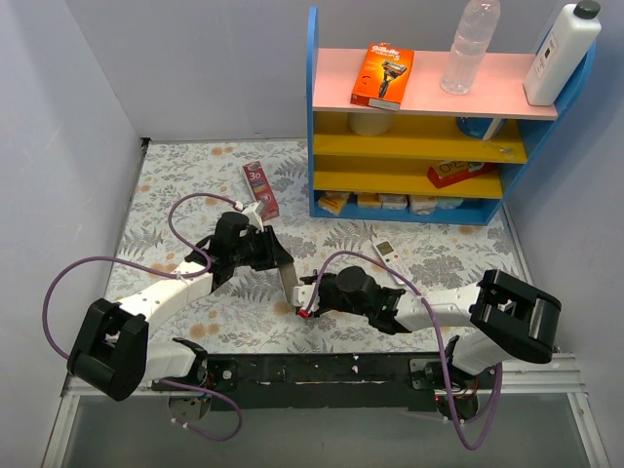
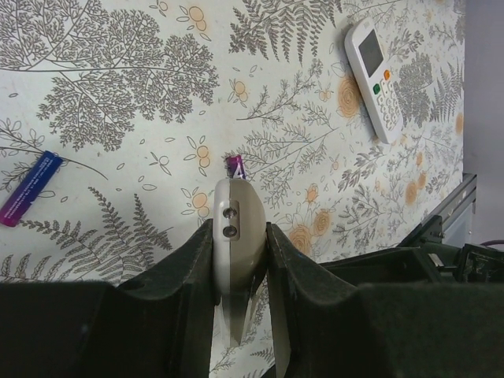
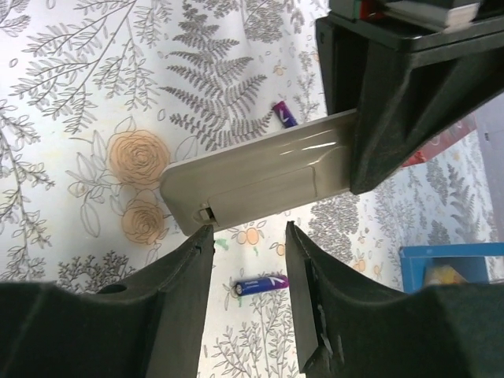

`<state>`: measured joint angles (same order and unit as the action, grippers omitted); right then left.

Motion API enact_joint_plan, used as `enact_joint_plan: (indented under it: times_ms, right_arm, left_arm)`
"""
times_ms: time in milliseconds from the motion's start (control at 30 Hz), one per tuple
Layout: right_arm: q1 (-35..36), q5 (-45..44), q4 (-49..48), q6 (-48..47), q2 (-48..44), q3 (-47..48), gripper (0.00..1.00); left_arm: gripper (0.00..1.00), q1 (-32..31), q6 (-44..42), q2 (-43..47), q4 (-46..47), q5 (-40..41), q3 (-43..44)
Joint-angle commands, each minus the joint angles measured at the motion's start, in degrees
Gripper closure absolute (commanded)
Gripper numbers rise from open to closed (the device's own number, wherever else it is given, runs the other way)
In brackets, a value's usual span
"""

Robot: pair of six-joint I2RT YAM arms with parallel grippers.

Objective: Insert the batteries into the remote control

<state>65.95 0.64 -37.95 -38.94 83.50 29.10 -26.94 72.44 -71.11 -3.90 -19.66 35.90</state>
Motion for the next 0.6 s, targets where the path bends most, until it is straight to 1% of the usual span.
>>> enact_joint_plan:
  times_ms: [0,167,367,567]
  right_arm:
    - [-0.04,2.78,2.18,2.11,-0.98,0.34,0.51]
    - [-0.04,3.49,2.88,1.76,0.08,1.57,0.51]
    - [-0.04,3.49,3.06,1.67,-1.06,2.01,0.51]
    - [-0.04,3.57,4.38,1.41,-1.59,2.98,0.55]
  left_arm:
    - [1.0,-0.13,1.91,0.89,1.26,-3.01,0.05]
    - [1.0,-0.04,2.61,1.5,1.0,-4.6,0.75]
    - [1.0,-0.13,2.61,1.33,0.91,-5.65,0.93]
    - [1.0,-0.04,2.0,1.41,0.83,-6.0,0.93]
